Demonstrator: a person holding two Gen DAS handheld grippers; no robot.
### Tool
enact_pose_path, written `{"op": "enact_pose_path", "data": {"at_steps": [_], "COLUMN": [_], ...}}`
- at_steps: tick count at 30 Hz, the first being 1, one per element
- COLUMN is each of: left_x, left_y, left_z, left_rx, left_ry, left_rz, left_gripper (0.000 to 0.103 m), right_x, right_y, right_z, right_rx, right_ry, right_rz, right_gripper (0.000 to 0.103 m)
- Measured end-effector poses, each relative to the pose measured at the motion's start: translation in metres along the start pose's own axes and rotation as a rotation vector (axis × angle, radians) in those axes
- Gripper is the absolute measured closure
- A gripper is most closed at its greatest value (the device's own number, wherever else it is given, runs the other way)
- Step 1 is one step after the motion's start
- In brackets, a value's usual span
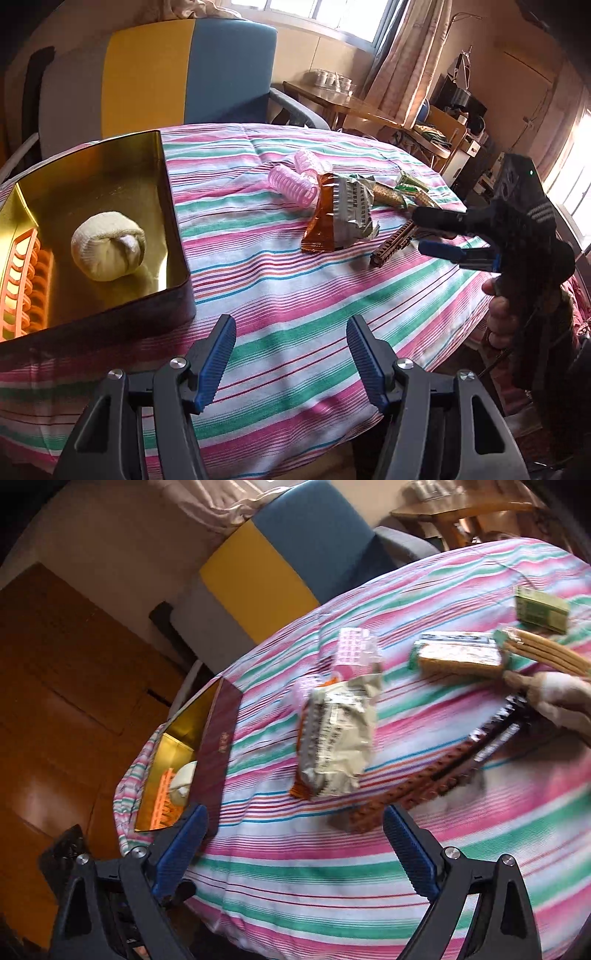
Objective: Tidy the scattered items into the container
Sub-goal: 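Move the left tool to the silver-and-orange snack packet, then close the left tool on the snack packet and lift it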
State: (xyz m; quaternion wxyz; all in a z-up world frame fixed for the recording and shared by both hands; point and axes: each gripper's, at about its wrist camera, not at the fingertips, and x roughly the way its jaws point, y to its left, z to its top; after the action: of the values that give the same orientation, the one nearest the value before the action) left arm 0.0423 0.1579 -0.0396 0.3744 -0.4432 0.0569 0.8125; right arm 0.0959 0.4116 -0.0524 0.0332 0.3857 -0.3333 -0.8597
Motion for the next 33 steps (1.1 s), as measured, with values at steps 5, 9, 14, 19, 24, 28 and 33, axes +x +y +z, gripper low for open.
{"op": "enact_pose_path", "data": {"at_steps": [5, 9, 14, 19, 24, 28, 33], "left_x": [0.014, 0.036, 0.069, 0.096, 0.114, 0.126, 0.138], "left_y": [-0.022, -0.037, -0.049, -0.060, -0.062, -0.063, -0.063], "left_z": [0.032, 0.062, 0.089, 0.101, 0.103, 0.103, 0.101], "left_rx": [0.046, 0.082, 0.100, 0.139, 0.143, 0.145, 0.141], "left_ry": [-0.008, 0.012, 0.049, 0.077, 0.100, 0.116, 0.130], "left_rz": [-0.046, -0.074, -0.071, -0.061, -0.039, -0.031, -0.024], "left_gripper": [0.033, 0.032, 0.031, 0.031, 0.031, 0.031, 0.043], "right_x": [-0.017, -0.028, -0.030, -0.024, -0.024, -0.022, -0.022], "right_y": [-0.027, -0.039, -0.052, -0.059, -0.059, -0.060, -0.057], "right_z": [-0.015, -0.021, -0.024, -0.027, -0.027, -0.027, -0.028], "right_rx": [0.024, 0.021, 0.046, 0.066, 0.061, 0.062, 0.056], "right_ry": [-0.038, -0.074, -0.091, -0.090, -0.102, -0.116, -0.118], "right_rz": [-0.137, -0.219, -0.245, -0.232, -0.220, -0.214, -0.225], "right_gripper": [0.006, 0.005, 0.005, 0.004, 0.002, 0.000, 0.000]}}
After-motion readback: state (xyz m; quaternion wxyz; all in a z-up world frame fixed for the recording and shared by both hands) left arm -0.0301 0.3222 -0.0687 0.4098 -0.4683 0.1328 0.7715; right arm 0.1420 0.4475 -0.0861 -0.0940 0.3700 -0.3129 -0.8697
